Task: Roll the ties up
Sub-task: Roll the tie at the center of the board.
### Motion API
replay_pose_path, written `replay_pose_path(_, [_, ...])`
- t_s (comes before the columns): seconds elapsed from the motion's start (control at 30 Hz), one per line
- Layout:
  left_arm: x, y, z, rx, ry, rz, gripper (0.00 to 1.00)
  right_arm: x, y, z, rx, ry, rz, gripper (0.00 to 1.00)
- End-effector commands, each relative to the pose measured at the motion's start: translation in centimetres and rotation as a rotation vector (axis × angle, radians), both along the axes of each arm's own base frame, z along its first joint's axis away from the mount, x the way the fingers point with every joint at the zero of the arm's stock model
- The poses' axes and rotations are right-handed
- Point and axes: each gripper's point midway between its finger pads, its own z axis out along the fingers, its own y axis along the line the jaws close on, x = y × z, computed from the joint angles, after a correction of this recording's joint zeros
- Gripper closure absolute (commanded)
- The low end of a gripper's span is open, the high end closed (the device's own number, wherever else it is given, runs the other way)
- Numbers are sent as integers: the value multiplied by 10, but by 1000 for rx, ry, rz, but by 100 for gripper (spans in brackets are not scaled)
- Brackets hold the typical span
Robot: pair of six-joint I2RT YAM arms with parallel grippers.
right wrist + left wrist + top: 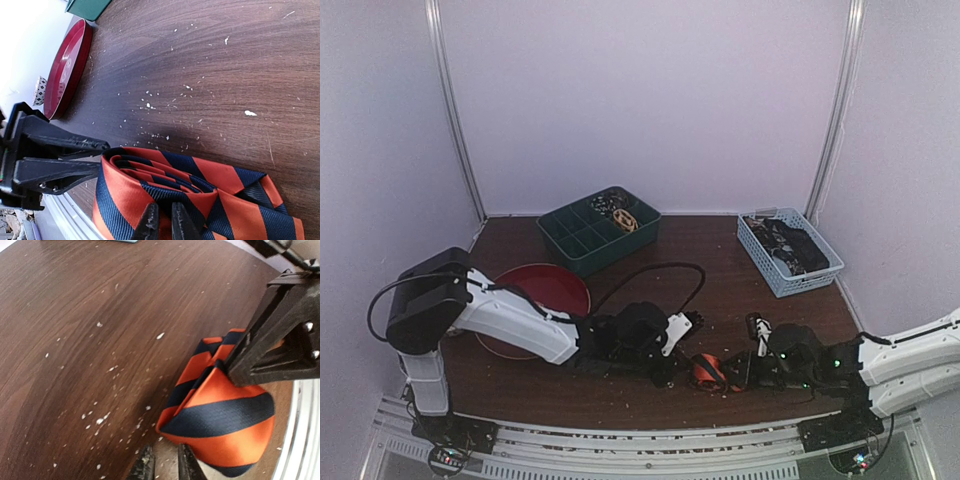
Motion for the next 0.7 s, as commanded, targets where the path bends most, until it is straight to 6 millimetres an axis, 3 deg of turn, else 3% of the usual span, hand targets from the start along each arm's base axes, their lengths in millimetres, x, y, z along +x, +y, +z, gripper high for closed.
replay_pose_path(0.0, [13,19,8,-3,-5,102,82,0,2,-3,-20,0,14,89])
replay_pose_path(0.13, [9,29,-7,34,25,109,89,0,1,-3,-19,-3,6,89])
replay_pose_path(0.27, [-1,23,-14,21,68,63,95,0,-1,-4,-19,-2,-1,89])
replay_pose_path(0.67, [-15,-10,3,-91,110,-62,99,-1,-10,-7,-31,0,-25,89])
